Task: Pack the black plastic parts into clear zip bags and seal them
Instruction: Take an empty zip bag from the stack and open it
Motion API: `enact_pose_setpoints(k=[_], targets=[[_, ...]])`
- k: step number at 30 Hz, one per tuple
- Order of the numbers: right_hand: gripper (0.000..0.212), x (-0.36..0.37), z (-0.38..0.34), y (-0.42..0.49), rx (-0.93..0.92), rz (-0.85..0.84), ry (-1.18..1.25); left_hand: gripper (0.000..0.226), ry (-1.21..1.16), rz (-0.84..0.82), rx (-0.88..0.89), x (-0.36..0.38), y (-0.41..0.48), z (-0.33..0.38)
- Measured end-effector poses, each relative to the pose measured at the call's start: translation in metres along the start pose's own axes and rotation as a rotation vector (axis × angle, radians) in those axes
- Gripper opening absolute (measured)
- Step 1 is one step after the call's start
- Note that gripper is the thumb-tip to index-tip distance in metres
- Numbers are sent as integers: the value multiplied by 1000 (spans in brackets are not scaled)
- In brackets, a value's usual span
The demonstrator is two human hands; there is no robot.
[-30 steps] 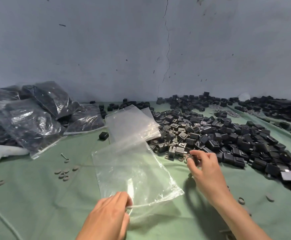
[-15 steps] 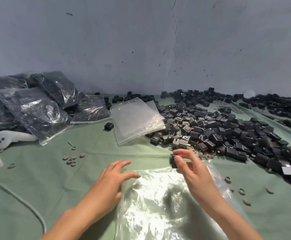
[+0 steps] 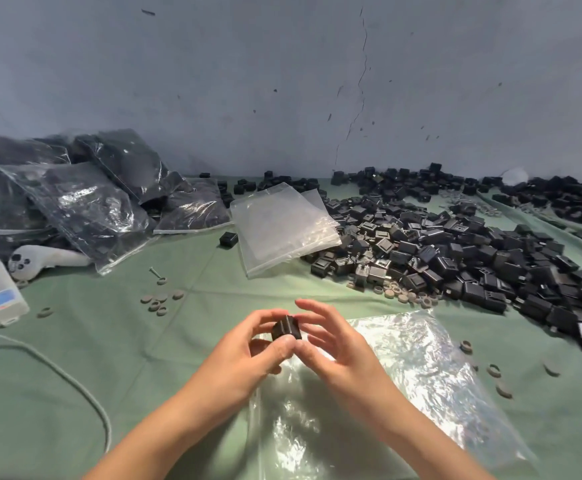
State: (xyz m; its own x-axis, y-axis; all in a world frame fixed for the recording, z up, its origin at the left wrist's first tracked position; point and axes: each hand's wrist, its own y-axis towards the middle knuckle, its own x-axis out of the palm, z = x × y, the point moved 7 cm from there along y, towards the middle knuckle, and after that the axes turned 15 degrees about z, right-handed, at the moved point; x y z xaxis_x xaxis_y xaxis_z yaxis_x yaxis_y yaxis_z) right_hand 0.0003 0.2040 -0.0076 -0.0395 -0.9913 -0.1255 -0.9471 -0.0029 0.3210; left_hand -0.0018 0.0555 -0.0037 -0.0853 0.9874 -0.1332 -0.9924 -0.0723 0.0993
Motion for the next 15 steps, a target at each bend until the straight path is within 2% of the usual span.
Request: enact_pose_setpoints(k=[4,6,9,13,15], targets=[[51,5,-5,-5,-314,-35,-482,26,359,243,82,-53,9,-4],[55,21,1,-12,-449,-187,-693,28,490,291,55,-71,5,-10],[67,50,7,-24,-588,-353,-834,27,625,287,27,-75,-2,-21],[37,57,1,-26,-652,-256,-821,26,529,255,67,-69,-5,-23],[21,52,1,-25,-594,-182,-721,25,274,197,10,-58,-7,-22]])
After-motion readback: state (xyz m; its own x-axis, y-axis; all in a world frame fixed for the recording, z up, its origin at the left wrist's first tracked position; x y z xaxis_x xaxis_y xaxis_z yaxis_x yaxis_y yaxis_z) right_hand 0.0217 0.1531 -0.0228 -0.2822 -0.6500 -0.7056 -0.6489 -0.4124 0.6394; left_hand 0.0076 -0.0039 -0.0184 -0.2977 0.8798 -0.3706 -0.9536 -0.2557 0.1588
